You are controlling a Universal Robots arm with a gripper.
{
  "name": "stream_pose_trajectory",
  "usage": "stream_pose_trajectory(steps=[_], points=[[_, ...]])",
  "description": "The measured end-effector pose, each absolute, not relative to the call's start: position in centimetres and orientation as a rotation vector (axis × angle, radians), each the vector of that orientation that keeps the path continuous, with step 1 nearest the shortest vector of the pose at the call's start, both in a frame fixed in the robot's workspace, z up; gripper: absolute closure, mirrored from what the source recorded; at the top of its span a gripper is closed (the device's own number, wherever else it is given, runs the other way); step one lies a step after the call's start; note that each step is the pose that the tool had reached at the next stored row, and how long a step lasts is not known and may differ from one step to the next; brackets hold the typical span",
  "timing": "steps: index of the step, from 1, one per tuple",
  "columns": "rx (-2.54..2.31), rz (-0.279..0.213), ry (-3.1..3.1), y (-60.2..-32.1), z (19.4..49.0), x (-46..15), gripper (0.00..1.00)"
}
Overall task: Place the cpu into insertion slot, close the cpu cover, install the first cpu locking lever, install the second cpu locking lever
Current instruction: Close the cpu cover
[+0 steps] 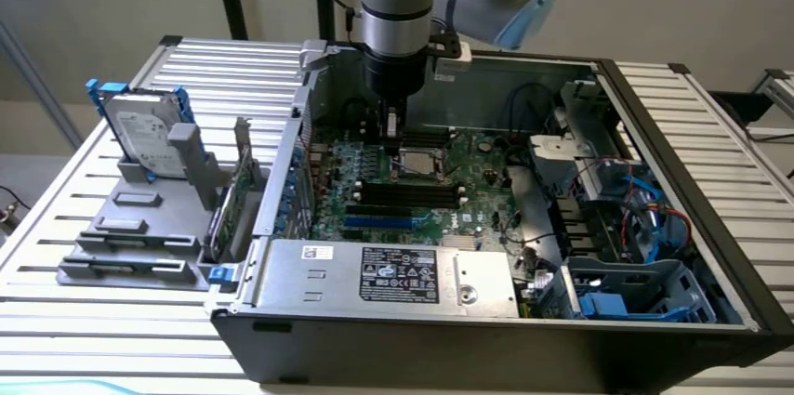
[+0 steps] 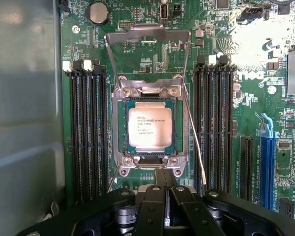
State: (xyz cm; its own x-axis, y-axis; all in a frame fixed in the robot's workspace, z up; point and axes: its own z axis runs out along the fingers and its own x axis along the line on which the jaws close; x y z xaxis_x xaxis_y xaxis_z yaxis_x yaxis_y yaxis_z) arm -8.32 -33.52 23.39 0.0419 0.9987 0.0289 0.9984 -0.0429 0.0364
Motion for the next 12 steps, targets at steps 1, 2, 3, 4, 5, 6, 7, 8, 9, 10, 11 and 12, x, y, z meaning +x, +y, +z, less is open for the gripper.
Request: stream_pose_trajectory(steps=[1,2,3,4,5,6,7,8,9,10,11,12], points=[[2.263,0.072,2.169,-33.52,23.39,-8.32,0.89],[2.263,0.072,2.169,-33.52,23.39,-8.32,0.89],[2.263,0.072,2.169,-33.52,23.39,-8.32,0.89],[2.263,0.072,2.169,-33.52,23.39,-8.32,0.89],[2.263,0.072,2.169,-33.52,23.39,-8.32,0.89],[2.263,0.072,2.169,-33.52,23.39,-8.32,0.89],[2.263,0.072,2.169,-33.52,23.39,-8.32,0.89],[2.263,0.072,2.169,-33.52,23.39,-8.32,0.89],[2.263,0.072,2.169,-33.52,23.39,-8.32,0.89],[2.263,0.072,2.169,-33.52,23.39,-8.32,0.89],[2.263,0.072,2.169,-33.52,23.39,-8.32,0.89],[2.263,0.072,2.169,-33.52,23.39,-8.21,0.89]])
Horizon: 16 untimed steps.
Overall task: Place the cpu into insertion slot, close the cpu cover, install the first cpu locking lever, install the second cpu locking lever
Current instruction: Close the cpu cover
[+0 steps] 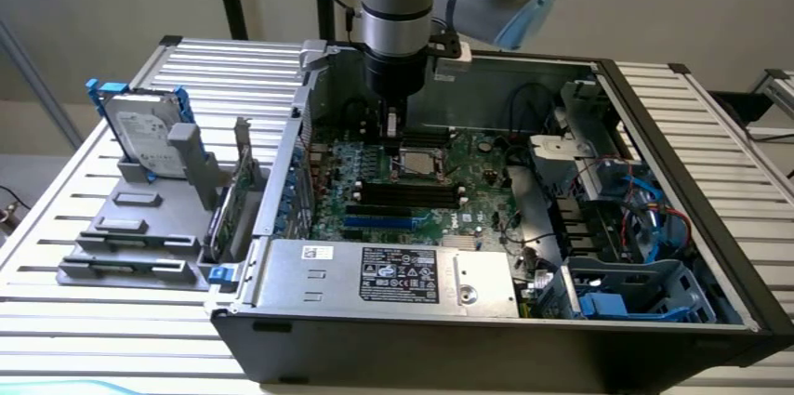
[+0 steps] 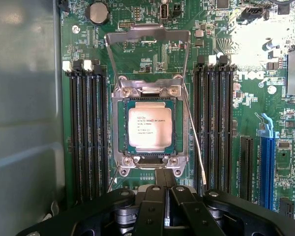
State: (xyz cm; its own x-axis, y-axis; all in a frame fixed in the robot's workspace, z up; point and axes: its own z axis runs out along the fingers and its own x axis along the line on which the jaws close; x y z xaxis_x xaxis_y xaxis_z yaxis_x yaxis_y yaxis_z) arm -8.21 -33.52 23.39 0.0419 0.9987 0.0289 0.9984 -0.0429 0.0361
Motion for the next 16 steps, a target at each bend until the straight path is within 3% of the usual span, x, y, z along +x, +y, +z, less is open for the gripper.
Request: stream_pose_trajectory(steps=[16], points=[[2.291,0.025,2.194,-33.6,25.5,-1.2,0.89]])
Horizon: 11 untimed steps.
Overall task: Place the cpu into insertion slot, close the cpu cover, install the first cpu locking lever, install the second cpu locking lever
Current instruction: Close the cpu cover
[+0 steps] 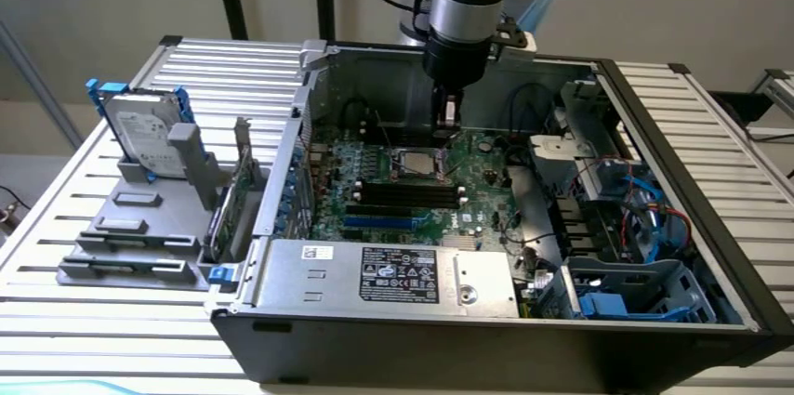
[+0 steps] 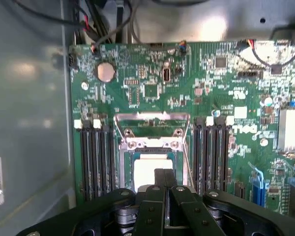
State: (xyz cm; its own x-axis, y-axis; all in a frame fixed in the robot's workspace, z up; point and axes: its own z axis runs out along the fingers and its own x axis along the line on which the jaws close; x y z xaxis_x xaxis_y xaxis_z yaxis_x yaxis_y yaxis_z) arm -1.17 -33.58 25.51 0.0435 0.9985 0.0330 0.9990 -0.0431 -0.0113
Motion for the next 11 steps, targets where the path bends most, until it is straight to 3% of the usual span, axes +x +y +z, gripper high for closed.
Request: stream_pose_trajectory(steps=[11], points=[[-2.231,-0.002,-2.136,-33.6,27.4,3.8,0.89]])
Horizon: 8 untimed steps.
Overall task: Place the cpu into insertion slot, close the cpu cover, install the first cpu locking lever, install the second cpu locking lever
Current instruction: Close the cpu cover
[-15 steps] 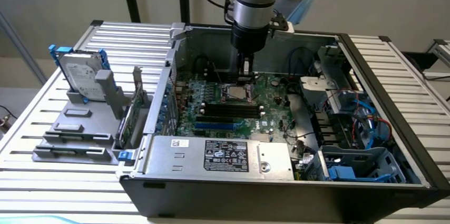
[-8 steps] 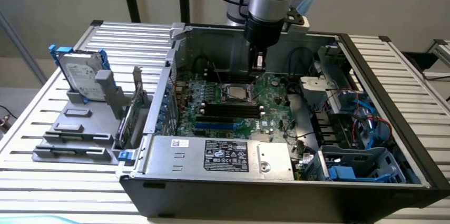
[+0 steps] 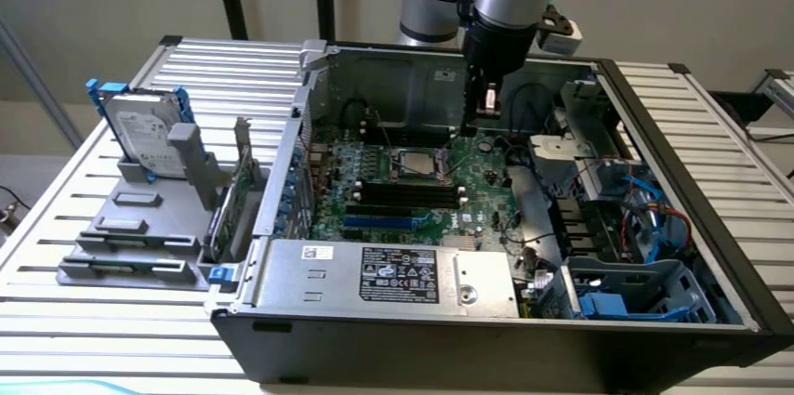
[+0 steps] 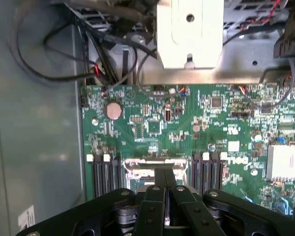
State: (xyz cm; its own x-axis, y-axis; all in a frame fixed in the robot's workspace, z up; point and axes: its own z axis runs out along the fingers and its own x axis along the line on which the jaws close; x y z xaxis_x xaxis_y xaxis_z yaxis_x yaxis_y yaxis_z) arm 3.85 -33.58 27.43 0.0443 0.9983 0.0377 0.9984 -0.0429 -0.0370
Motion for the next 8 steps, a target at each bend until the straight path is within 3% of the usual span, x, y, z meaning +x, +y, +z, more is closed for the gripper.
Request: stream_pose_trajectory(steps=[8], points=[[-2.225,0.006,-2.131,-33.6,26.8,6.0,0.89]])
